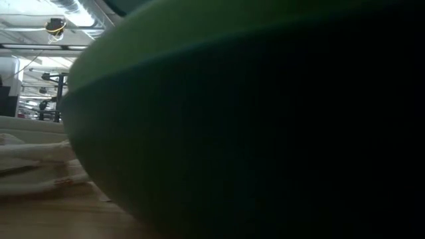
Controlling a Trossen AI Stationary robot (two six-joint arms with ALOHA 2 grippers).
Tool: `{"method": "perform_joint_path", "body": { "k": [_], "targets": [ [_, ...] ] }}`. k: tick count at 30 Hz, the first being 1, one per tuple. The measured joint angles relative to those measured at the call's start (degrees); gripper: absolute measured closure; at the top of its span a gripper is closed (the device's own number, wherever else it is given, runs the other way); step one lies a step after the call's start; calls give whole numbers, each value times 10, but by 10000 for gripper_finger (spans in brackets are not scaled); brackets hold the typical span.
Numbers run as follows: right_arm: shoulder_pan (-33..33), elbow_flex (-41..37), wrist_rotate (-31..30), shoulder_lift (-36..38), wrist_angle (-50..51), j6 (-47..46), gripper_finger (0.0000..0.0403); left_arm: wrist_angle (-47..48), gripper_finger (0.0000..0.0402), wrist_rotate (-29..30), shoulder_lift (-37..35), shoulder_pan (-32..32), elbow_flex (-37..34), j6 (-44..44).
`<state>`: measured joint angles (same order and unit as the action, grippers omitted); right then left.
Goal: Sort dishes
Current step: Put the dark green plate in the dish rack
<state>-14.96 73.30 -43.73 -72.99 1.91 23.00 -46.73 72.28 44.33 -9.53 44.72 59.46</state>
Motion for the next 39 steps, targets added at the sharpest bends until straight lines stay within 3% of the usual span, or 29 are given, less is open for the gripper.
{"method": "perform_joint_path", "body": {
  "k": [9, 19, 31, 39],
  "targets": [
    [0, 0, -20, 38, 170, -1, 276, 0, 400, -38, 36, 185, 24, -22],
    [77, 0, -32, 38, 309, -53, 276, -7, 400, -99, 179, 356, 31, -61],
    [222, -11, 178, 25, 344, -111, 276, -7, 400, -160, 397, 480, 156, -31],
    [274, -55, 198, 1, 323, -110, 276, -9, 400, -183, 486, 521, 226, -15]
  ]
}}
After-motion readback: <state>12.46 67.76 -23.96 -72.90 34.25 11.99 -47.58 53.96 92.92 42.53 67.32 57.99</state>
